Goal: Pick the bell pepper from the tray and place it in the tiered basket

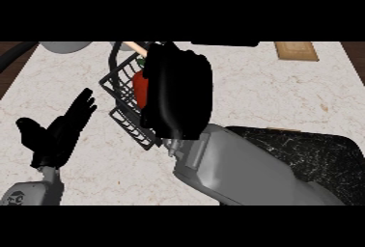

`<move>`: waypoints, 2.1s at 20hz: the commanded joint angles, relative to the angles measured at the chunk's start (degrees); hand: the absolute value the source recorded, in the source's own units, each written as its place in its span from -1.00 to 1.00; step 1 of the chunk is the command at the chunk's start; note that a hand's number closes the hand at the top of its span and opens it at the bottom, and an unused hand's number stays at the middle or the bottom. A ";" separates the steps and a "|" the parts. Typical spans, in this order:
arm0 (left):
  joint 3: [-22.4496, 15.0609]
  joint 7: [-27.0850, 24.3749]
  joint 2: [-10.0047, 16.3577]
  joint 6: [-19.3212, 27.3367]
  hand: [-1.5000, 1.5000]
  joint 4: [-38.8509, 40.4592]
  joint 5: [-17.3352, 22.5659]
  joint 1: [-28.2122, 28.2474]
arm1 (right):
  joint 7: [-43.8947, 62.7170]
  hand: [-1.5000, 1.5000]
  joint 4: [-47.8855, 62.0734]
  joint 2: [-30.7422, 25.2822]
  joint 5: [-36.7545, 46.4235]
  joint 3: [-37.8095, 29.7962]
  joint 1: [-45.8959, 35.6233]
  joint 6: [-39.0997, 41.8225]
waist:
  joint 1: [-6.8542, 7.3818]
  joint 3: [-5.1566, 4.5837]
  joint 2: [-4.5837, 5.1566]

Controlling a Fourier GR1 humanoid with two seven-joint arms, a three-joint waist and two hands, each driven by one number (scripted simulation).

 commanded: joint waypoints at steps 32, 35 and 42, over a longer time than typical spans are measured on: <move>0.18 0.00 -1.16 -0.98 0.00 0.95 -0.65 -0.48 | 0.87 -1.00 31.39 0.62 -4.37 -2.06 -12.12 -41.43 | 0.56 0.08 0.26; 0.99 0.01 -1.28 -0.42 0.00 2.35 -0.59 -1.82 | -0.88 -1.00 31.08 0.63 -5.34 -4.74 -11.74 -46.93 | 0.06 0.09 0.38; 2.18 0.76 0.30 -1.42 0.00 -0.64 0.35 0.79 | -1.90 -1.00 25.06 0.63 -3.08 -11.05 -9.32 -59.24 | -1.35 0.16 -0.39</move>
